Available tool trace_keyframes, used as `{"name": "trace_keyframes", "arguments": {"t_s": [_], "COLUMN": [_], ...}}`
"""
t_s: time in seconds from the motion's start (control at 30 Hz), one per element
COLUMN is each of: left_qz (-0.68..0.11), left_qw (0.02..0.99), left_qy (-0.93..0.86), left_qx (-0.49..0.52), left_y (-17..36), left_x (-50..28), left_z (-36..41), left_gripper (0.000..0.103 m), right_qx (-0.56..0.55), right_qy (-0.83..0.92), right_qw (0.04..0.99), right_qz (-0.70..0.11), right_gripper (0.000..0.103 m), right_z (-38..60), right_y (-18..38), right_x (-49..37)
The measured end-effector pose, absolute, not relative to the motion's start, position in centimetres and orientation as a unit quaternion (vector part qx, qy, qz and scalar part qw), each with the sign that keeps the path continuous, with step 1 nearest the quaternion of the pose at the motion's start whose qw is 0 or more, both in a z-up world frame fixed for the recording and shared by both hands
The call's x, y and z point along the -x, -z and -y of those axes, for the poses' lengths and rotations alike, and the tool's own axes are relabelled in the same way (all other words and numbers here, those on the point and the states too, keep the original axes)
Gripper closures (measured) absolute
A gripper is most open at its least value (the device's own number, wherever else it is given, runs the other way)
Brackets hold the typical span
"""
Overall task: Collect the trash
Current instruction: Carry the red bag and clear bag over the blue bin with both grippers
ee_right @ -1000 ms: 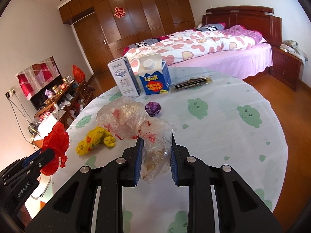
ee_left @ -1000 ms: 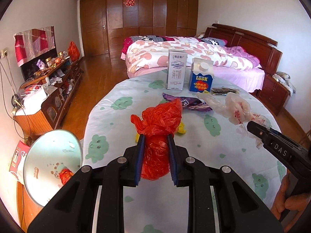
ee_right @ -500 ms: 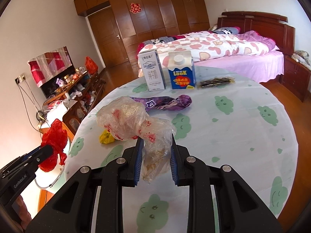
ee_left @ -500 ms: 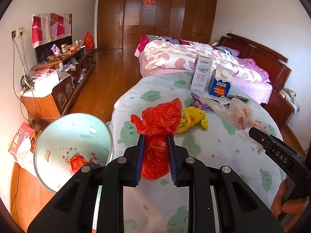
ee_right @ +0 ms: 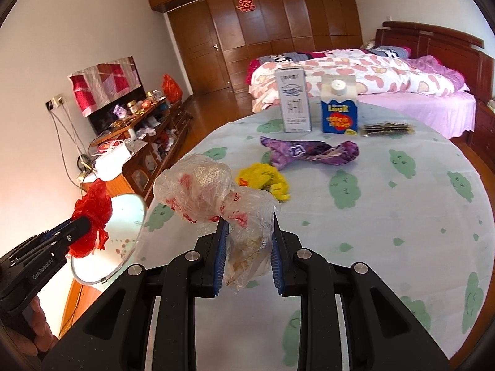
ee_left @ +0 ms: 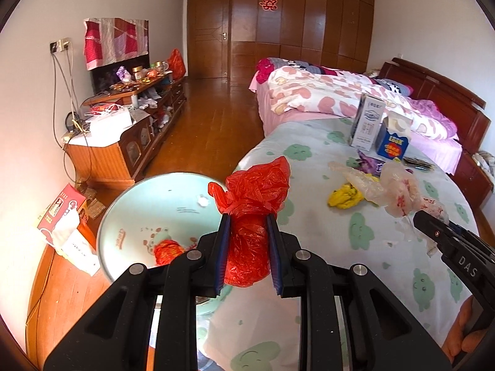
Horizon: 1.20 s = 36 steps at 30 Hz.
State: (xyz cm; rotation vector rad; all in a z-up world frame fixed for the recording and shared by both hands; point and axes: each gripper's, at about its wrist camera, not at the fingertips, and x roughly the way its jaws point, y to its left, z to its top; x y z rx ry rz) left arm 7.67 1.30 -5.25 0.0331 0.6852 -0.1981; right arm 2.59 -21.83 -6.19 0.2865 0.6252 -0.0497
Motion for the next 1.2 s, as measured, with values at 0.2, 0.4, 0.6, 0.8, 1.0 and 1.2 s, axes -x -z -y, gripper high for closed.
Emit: {"name": "trace_keyframes", "arguments": {"t_s": [0.2, 0.4, 0.6, 0.8, 1.0, 1.2], "left_qz": [-0.333, -0.335, -0.338, -0.338, -0.345, -0.349], "left_qw": [0.940, 0.941, 0.941, 0.941, 0.939, 0.937], "left_qy": [0.070, 0.049, 0.026, 0.008, -0.007, -0.021], "left_qx": [-0.012, -0.002, 0.001, -0.005, -0.002, -0.001], "left_y": [5.2, 5.3, 5.4, 5.5, 6.1, 6.6], "left_x": [-7.9, -8.5, -9.2, -10.1, -10.8, -11.5], "left_z": [-3.5, -5.2, -6.4, -7.2, -8.3, -8.9], "left_gripper": [0.080, 0.080, 0.080, 0.080, 0.080, 0.080], "right_qx": [-0.122, -0.111, -0.096, -0.086, -0.079, -0.075], "right_qy": [-0.002, -0.024, -0.045, -0.058, -0.064, -0.071], "right_qw": [0.943, 0.943, 0.944, 0.945, 0.943, 0.941], "right_qz": [-0.309, -0.313, -0.311, -0.311, -0.317, -0.321], "right_gripper": [0.077, 0.077, 0.077, 0.077, 0.077, 0.077], "right_z": [18.8, 16.3, 13.9, 12.1, 10.1, 8.5], "right_y": [6.0, 5.7, 5.3, 5.1, 5.0, 5.3], "right_x": [-3.5, -4.5, -5.4, -6.3, -7.5, -8.7]}}
